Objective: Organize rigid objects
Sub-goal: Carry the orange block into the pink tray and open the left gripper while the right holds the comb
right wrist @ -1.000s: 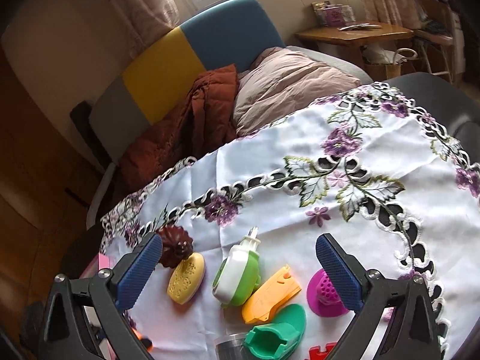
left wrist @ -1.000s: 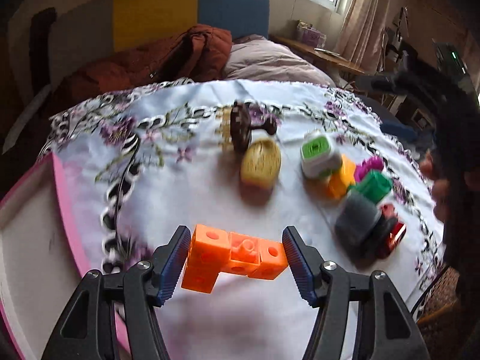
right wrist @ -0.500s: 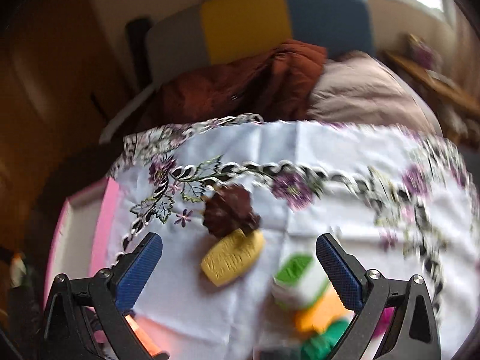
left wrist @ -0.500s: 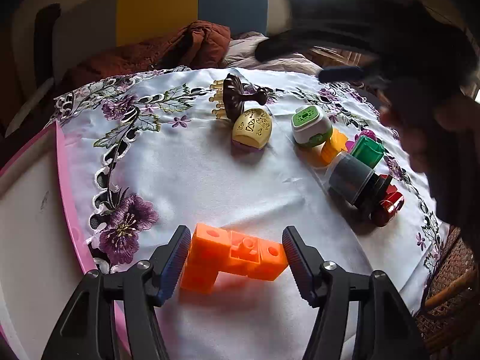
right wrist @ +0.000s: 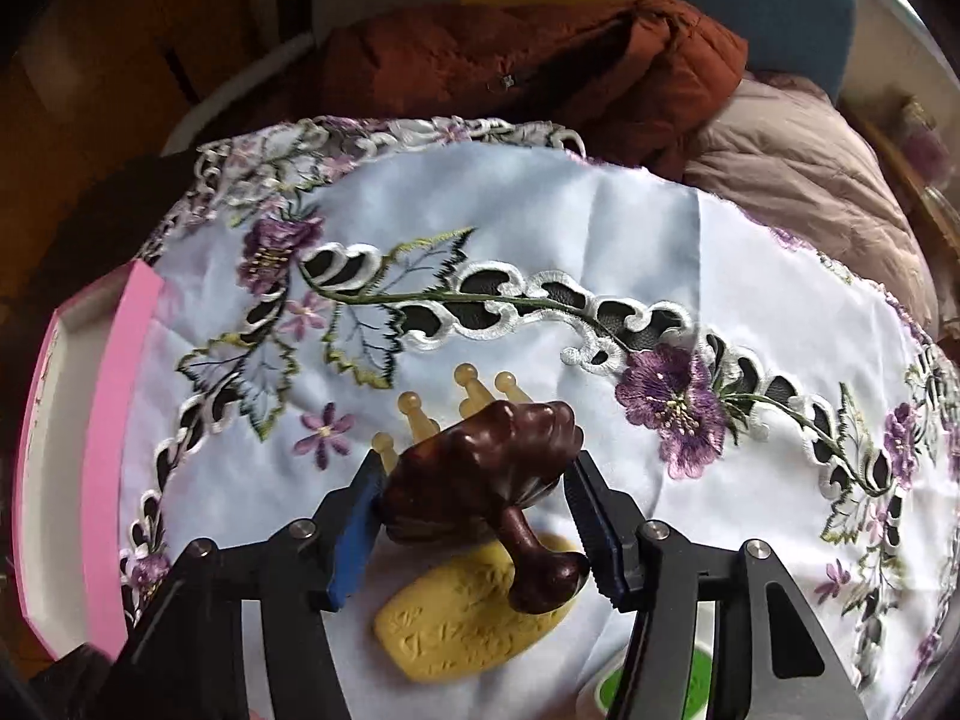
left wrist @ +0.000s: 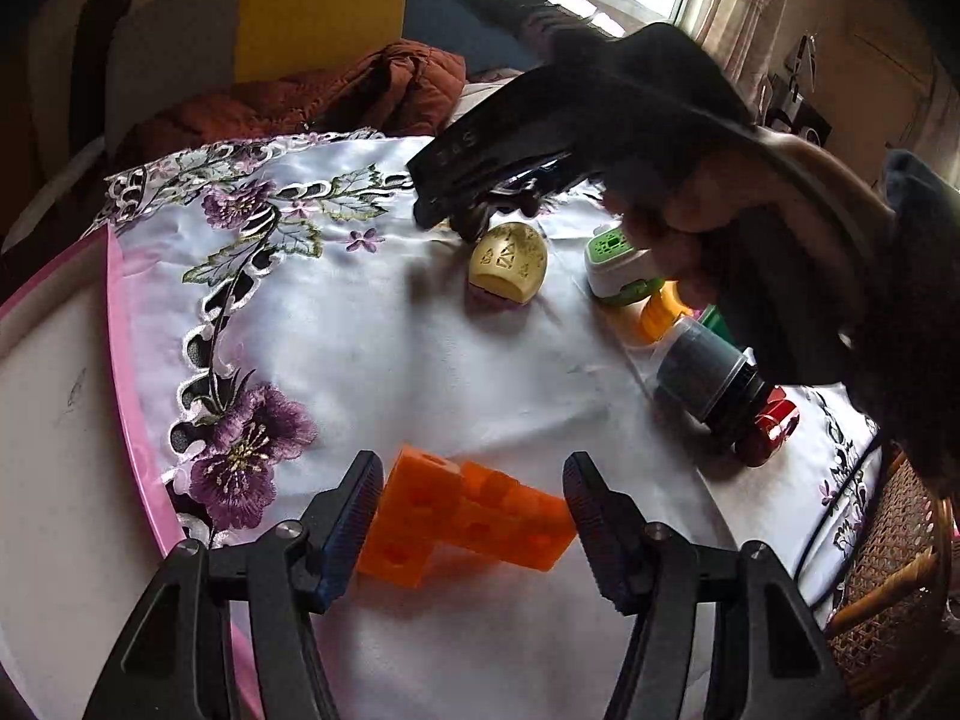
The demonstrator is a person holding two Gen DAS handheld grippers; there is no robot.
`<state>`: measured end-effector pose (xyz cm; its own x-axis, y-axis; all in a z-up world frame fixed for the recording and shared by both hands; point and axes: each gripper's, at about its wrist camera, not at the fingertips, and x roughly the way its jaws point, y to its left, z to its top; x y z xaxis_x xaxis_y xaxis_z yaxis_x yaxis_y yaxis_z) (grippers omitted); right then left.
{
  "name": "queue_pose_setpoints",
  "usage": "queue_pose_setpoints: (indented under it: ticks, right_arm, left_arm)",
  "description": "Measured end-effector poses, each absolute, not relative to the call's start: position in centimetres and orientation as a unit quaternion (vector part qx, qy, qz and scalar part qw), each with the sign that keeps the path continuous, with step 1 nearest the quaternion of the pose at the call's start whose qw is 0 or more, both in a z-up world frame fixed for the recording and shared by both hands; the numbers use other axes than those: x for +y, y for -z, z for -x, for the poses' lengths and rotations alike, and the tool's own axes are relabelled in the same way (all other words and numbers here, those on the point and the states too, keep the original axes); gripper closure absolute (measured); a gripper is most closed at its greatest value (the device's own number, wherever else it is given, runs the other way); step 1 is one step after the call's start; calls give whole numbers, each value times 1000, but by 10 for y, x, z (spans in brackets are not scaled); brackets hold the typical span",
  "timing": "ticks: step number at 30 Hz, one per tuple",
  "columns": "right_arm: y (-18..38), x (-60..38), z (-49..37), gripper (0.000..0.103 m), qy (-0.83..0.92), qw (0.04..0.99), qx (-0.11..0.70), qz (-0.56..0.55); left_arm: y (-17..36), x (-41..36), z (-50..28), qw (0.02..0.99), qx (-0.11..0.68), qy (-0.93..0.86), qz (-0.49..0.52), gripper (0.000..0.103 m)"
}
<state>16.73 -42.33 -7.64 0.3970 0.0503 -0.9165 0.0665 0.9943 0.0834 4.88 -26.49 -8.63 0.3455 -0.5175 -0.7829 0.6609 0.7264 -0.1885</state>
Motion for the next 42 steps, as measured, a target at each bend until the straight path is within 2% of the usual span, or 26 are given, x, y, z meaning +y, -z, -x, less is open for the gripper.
queue_pose_setpoints:
  ticks: [8, 13, 26, 42]
  right_arm:
    - [19, -412, -125, 43, -7, 870, 486, -82]
    - [5, -398, -90, 43, -19, 880, 463, -105]
    - [60, -371, -45, 43, -39, 849, 515, -116]
    - [75, -364, -48, 43, -28, 841, 533, -89]
  left_arm:
    - [73, -258, -41, 823, 434, 362, -67, 40]
    - [52, -242, -29, 835, 411, 362, -64, 40]
    - [6, -164, -21, 882, 381, 277, -33, 40]
    - [12, -114, -26, 892, 397, 216, -6, 40]
